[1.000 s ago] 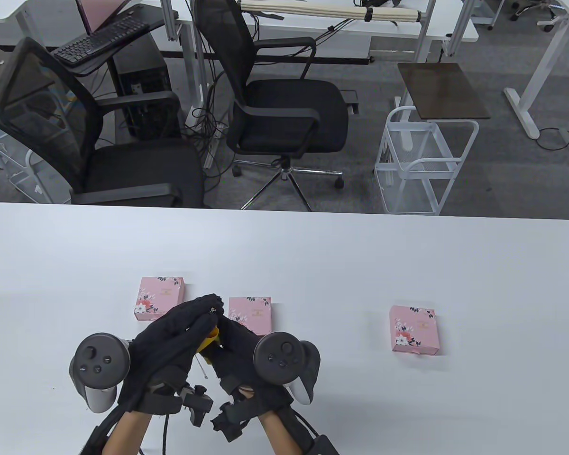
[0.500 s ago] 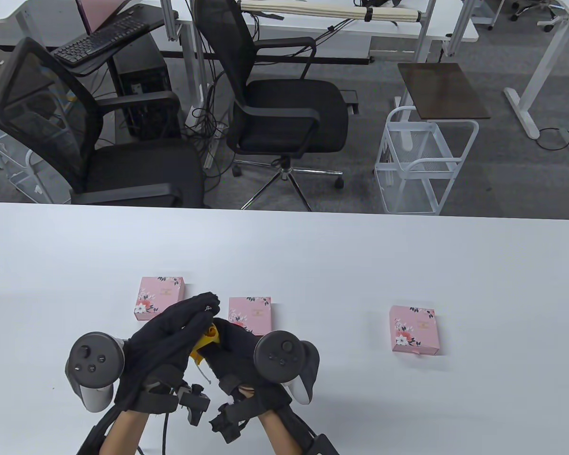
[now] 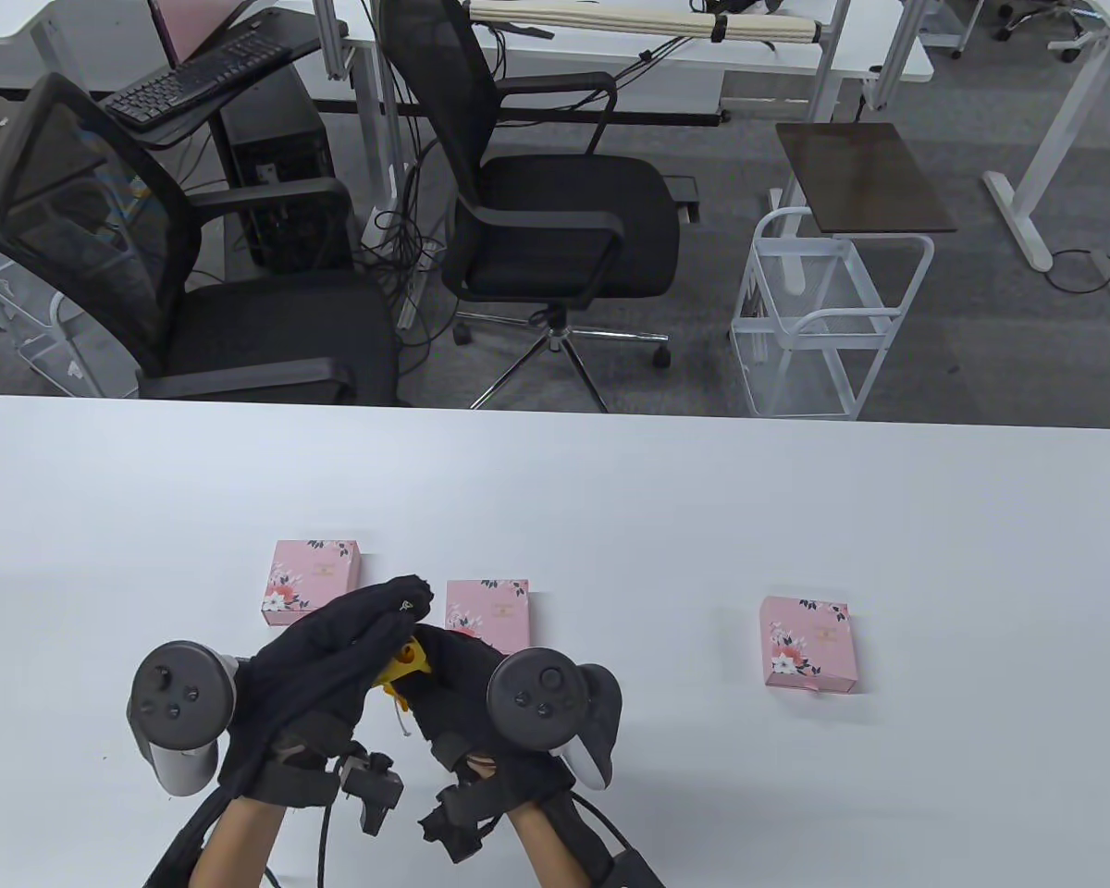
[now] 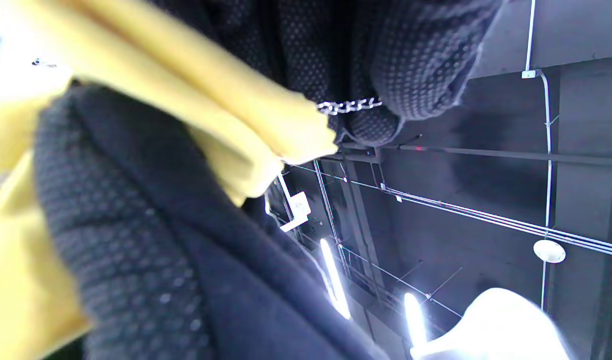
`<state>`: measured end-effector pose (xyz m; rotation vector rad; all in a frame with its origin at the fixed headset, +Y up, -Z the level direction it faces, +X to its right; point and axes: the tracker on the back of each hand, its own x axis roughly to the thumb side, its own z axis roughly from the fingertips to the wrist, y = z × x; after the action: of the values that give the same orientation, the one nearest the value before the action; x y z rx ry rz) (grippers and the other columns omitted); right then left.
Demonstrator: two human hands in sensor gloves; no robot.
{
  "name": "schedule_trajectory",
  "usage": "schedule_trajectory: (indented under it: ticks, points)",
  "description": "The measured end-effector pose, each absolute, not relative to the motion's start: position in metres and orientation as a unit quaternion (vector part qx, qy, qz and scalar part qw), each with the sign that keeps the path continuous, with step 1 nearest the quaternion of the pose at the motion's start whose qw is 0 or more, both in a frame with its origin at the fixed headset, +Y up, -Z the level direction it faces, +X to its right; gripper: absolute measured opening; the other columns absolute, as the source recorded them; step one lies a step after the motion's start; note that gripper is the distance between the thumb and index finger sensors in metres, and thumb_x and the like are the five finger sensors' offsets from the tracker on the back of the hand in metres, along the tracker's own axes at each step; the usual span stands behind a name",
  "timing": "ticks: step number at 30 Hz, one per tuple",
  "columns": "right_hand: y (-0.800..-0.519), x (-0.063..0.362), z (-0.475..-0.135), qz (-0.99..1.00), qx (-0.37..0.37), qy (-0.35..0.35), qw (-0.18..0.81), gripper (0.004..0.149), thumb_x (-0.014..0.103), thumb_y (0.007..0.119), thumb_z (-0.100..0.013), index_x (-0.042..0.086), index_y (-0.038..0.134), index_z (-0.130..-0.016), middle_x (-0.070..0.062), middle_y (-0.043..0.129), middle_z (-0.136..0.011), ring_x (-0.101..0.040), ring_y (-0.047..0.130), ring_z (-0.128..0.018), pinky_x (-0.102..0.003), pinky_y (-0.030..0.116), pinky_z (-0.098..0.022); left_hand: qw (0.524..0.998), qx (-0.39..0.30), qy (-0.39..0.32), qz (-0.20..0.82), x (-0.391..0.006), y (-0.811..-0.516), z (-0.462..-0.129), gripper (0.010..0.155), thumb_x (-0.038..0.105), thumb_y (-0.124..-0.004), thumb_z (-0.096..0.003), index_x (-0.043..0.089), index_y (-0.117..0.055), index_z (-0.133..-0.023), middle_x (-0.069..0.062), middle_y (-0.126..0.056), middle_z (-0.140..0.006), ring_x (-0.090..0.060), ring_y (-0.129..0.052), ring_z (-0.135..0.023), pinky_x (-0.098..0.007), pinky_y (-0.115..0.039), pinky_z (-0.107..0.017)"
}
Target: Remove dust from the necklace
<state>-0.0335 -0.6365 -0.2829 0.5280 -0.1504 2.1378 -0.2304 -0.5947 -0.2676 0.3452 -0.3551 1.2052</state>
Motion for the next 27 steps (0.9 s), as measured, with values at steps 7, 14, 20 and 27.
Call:
schedule_trajectory:
  ticks: [7,14,20,27]
  points:
    - [-0.639,-0.032,-0.277,0.872,0.189,-0.065,0.446,0.038,0.031,0.081,-0.062,0.012,0.080,-0.094,-0.017,0.092,-0.083,-0.039,0.093,-0.065,-0.053,0.077,-0.054,0.795,0.157,-0.174,0.560,-0.228,-0.595,-0.267,0.037,0.046,-0.086,-0.0540,0.029,-0.094,-0.086,-0.001,-0.100,-0.091,-0.023,-0.094,-0.085,-0.048,-0.080,-0.062]
    - [-0.653,-0.026,-0.267,0.895,0.166,-0.080,0.407,0.037,0.026,0.080,-0.062,0.012,0.078,-0.096,-0.019,0.090,-0.086,-0.041,0.092,-0.067,-0.054,0.076,-0.055,0.797,0.154,-0.176,0.556,-0.224,-0.596,-0.267,0.037,0.046,-0.086,-0.0540,0.029,-0.094,-0.086,-0.001,-0.100,-0.090,-0.023,-0.095,-0.083,-0.048,-0.081,-0.060]
    - [-0.673,-0.017,-0.266,0.891,0.135,-0.103,0.421,0.037,0.034,0.081,-0.061,0.010,0.083,-0.089,-0.016,0.095,-0.078,-0.038,0.095,-0.060,-0.052,0.078,-0.052,0.803,0.152,-0.180,0.548,-0.222,-0.597,-0.267,0.037,0.046,-0.086,-0.0540,0.029,-0.094,-0.086,0.000,-0.101,-0.090,-0.023,-0.096,-0.082,-0.048,-0.081,-0.060]
    - [-0.682,-0.015,-0.266,0.900,0.132,-0.089,0.406,0.037,0.027,0.081,-0.061,0.012,0.079,-0.095,-0.019,0.091,-0.086,-0.040,0.093,-0.066,-0.053,0.077,-0.054,0.799,0.159,-0.181,0.550,-0.221,-0.596,-0.265,0.037,0.046,-0.086,-0.0539,0.029,-0.094,-0.086,0.000,-0.101,-0.089,-0.022,-0.096,-0.081,-0.047,-0.082,-0.059]
